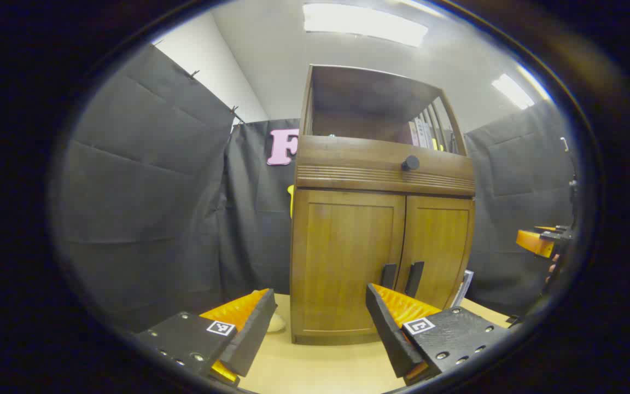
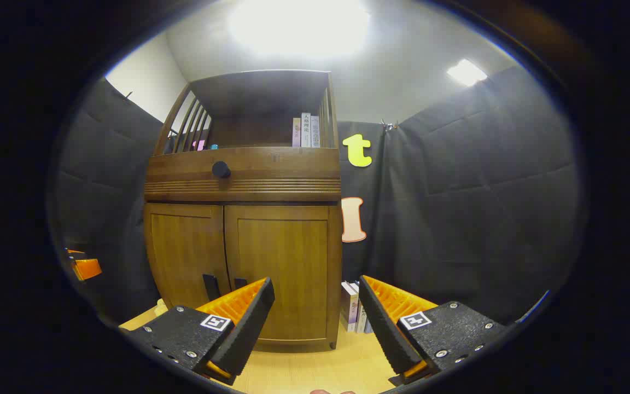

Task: Open the right door of the double-door shoe cabinet with the right hand, and open the left door with the left hand.

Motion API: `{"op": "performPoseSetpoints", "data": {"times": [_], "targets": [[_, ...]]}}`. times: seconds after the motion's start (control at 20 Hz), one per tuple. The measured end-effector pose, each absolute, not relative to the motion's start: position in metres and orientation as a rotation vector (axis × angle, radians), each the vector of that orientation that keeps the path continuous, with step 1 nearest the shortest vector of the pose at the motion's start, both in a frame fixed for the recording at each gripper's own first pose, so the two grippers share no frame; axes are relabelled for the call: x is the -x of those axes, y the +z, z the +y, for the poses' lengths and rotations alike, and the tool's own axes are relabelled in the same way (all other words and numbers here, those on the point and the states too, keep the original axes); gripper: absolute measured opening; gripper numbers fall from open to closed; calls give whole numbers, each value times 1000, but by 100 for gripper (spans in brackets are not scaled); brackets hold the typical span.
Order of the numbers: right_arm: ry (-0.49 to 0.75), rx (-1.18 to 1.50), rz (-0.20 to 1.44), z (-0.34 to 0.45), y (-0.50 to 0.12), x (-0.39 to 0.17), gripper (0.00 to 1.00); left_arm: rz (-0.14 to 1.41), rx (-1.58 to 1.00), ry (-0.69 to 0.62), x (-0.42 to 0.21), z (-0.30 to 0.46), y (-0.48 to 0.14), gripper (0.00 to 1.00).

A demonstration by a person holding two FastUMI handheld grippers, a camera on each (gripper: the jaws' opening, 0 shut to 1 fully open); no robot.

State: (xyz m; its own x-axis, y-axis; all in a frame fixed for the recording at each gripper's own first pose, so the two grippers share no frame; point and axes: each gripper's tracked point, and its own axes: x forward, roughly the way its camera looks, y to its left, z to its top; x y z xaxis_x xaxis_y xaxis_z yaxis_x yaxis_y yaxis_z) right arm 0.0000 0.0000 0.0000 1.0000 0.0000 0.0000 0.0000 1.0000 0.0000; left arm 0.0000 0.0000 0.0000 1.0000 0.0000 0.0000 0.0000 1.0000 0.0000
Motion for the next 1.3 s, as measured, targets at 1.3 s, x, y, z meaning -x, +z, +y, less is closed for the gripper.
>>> {"op": "performPoseSetpoints", "data": {"times": [1.3], "targets": [[199, -12, 118, 40, -43, -34, 96, 49, 20, 94, 17, 21, -30, 100]]}}
